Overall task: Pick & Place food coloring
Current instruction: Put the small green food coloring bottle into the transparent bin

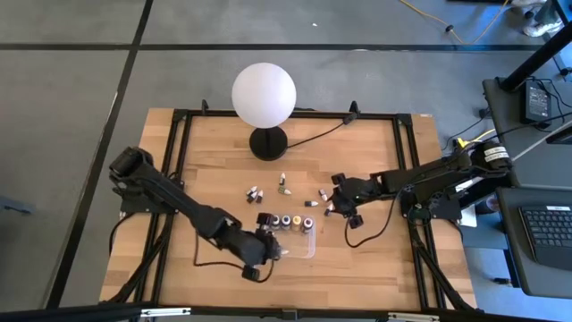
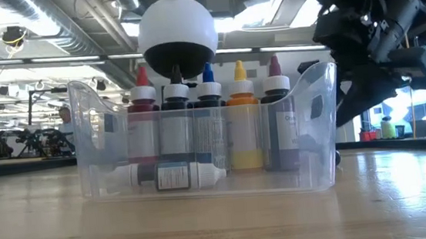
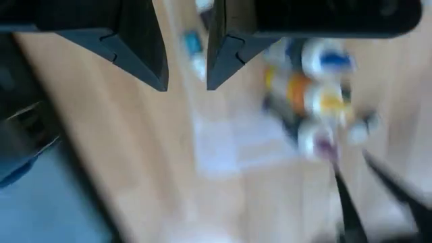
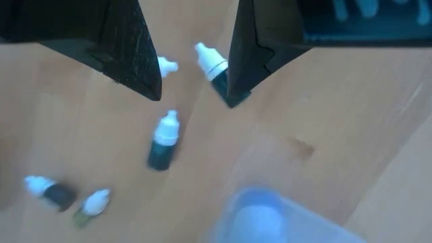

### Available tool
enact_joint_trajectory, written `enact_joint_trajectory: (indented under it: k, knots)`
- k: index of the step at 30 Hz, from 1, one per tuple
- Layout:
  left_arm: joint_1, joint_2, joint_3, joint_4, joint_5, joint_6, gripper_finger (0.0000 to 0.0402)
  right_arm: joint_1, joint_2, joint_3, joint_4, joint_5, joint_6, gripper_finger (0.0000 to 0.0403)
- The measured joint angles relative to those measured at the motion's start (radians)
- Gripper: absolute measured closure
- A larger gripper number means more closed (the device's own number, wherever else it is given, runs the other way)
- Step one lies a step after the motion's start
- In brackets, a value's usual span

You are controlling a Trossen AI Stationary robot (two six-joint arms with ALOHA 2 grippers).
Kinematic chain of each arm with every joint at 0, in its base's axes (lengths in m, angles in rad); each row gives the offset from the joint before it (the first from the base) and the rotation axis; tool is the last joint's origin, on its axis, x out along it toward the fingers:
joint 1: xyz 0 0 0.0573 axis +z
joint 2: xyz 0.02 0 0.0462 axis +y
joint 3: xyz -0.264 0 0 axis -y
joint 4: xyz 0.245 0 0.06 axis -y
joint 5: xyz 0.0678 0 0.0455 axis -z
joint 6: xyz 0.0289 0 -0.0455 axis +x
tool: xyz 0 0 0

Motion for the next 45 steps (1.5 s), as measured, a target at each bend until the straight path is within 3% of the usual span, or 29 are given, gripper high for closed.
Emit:
enact_joint_trajectory:
  k: [4,7,16,26,31,45]
  knots:
    - [-0.007,-0.078,-0.121,0.287,0.140,0.123,0.0306,0.000,0.075,0.025,-0.016,-0.053,-0.030,0.0231]
    - [0.009,-0.143,-0.255,0.498,0.257,0.133,0.0305,0.000,0.123,0.035,-0.019,-0.055,-0.049,0.0231]
    - [0.006,-0.291,-0.581,0.890,0.207,0.141,0.0305,0.000,0.174,0.049,-0.021,-0.049,-0.044,0.0231]
    - [0.001,-0.287,-0.645,0.917,0.196,0.142,0.0302,0.000,0.172,0.049,-0.020,-0.043,-0.045,0.0231]
    - [0.003,-0.287,-0.645,0.921,0.178,0.149,0.0305,0.000,0.176,0.049,-0.021,0.024,-0.049,0.0231]
    - [0.002,-0.287,-0.645,0.916,0.178,0.151,0.0304,0.000,0.241,0.053,0.021,-0.006,-0.100,0.0241]
